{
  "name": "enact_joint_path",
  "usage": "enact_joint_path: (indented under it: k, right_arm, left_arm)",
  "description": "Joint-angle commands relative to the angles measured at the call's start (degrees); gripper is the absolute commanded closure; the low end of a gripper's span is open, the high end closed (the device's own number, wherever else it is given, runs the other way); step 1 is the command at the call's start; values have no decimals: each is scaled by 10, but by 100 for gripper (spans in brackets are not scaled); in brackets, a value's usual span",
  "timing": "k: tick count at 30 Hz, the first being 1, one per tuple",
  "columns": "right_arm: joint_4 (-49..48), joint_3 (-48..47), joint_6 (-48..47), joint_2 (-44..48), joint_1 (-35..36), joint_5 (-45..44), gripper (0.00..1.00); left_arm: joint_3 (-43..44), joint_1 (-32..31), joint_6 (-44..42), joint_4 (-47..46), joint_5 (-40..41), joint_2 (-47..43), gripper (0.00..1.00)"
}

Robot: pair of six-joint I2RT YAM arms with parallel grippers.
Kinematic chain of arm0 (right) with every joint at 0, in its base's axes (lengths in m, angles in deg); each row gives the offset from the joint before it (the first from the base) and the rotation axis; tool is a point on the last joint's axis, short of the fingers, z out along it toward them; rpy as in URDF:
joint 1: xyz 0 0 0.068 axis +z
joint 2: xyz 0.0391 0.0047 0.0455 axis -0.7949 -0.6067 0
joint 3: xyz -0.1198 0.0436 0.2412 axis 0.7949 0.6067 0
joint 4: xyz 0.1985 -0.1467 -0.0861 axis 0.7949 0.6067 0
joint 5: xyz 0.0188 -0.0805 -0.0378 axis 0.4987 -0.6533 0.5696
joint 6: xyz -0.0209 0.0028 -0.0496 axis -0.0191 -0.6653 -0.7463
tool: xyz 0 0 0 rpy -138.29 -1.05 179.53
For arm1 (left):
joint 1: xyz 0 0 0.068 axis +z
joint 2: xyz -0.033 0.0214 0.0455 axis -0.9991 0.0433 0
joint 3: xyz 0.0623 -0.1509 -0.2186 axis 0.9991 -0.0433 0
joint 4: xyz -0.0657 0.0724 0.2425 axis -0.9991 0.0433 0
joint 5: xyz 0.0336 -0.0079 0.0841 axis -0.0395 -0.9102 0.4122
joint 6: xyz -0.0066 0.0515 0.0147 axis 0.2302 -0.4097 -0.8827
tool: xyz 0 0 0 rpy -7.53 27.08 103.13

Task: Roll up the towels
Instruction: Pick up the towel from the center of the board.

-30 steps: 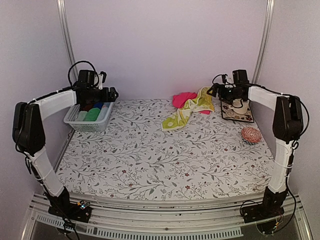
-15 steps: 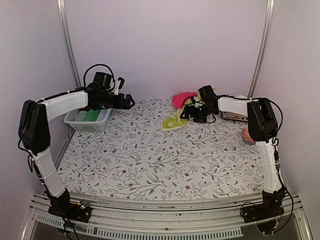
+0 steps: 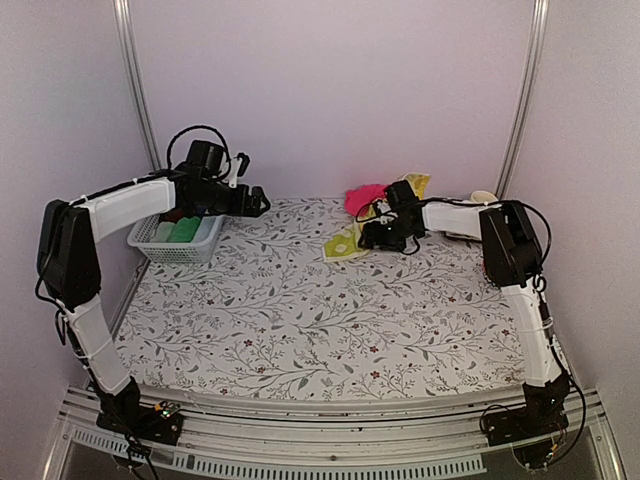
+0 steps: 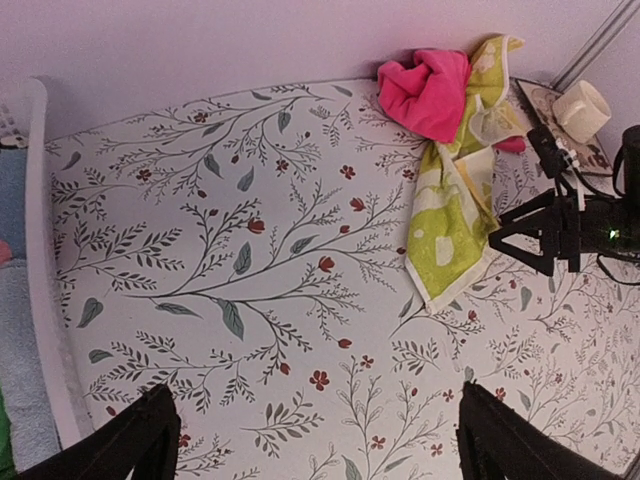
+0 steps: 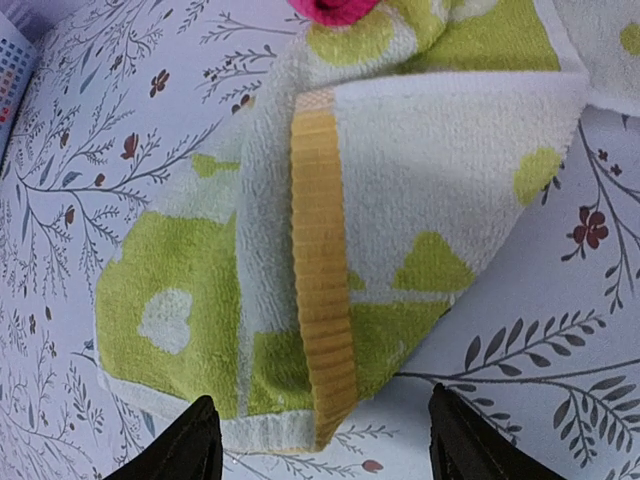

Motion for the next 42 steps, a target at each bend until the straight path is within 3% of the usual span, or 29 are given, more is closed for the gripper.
enact_joint_path:
  k: [1, 8, 9, 12, 14, 18, 28, 42]
  right_arm:
    - [6, -28, 8, -46, 6, -34, 32]
    - [24, -73, 15, -83, 9, -55, 55]
    - [24, -75, 15, -84, 10, -59, 61]
    - [30, -75, 12, -80, 10, -78, 89]
    - [35, -74, 4, -72, 10, -90, 97]
    - [38, -62, -24, -25, 11, -97, 98]
    - [-2, -36, -126, 205, 11, -104, 98]
    - [-61, -48, -266, 390, 11, -131, 98]
  left_arm:
    - [19, -8, -6, 22, 3, -9, 3]
    - [20, -8, -11, 28, 7, -13, 3]
    - [21, -8, -11, 29, 7, -13, 3]
    - [24, -8, -11, 29, 4, -11, 3]
    - [26, -9, -10, 29, 1, -8, 3]
    - [28, -10, -9, 27, -5, -2, 3]
    - [46, -9, -11, 20, -20, 16, 3]
    - [69, -10, 7, 6, -59, 40, 3]
